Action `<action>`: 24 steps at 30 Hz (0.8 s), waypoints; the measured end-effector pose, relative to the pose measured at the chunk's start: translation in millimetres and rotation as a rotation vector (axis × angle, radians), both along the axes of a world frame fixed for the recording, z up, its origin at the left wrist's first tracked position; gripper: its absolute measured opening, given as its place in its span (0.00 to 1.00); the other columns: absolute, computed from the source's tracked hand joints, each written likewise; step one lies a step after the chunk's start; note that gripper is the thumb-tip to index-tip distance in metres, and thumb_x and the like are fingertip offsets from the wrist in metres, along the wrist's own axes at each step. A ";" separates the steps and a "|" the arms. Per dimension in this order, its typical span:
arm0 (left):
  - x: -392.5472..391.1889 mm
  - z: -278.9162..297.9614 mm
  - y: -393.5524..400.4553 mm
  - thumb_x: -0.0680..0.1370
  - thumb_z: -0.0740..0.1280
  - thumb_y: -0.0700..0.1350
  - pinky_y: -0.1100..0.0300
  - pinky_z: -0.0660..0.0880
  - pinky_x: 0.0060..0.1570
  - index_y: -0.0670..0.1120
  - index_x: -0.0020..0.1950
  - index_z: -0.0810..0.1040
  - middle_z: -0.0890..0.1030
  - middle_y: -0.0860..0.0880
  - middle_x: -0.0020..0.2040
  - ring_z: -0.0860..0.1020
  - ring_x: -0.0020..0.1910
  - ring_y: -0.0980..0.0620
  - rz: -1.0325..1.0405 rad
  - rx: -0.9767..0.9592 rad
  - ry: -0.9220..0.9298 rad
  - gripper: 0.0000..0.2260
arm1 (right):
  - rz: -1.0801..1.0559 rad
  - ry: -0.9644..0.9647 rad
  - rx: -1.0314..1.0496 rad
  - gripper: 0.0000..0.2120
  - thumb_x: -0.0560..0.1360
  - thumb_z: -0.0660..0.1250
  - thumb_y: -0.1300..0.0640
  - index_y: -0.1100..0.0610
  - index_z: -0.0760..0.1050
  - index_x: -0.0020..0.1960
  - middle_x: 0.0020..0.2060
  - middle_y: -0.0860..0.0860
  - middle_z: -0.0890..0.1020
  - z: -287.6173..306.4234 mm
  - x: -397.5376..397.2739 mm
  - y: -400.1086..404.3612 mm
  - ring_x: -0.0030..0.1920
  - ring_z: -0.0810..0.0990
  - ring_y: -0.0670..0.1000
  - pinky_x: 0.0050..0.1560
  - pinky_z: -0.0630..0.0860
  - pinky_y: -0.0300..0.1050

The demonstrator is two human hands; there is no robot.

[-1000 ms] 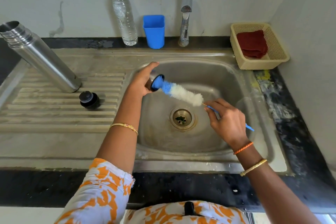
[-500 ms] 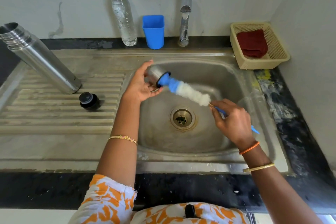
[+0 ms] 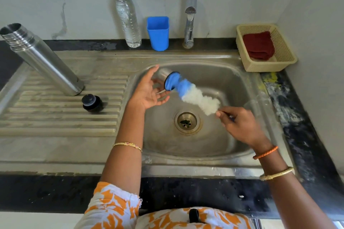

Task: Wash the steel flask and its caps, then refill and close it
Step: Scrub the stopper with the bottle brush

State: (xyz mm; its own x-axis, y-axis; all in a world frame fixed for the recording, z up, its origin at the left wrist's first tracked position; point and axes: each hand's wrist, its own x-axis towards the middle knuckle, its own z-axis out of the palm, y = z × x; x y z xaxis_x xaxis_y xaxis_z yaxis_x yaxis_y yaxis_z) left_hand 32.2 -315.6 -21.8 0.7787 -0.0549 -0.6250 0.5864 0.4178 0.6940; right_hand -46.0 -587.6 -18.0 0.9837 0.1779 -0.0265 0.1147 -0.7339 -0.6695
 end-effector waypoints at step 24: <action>-14.8 6.0 -0.2 0.76 0.61 0.60 0.65 0.67 0.28 0.43 0.49 0.76 0.75 0.44 0.42 0.72 0.34 0.49 0.341 -0.355 0.072 0.20 | -0.129 0.519 0.731 0.12 0.80 0.59 0.57 0.62 0.77 0.43 0.25 0.48 0.66 -8.6 4.0 25.6 0.19 0.56 0.42 0.19 0.52 0.30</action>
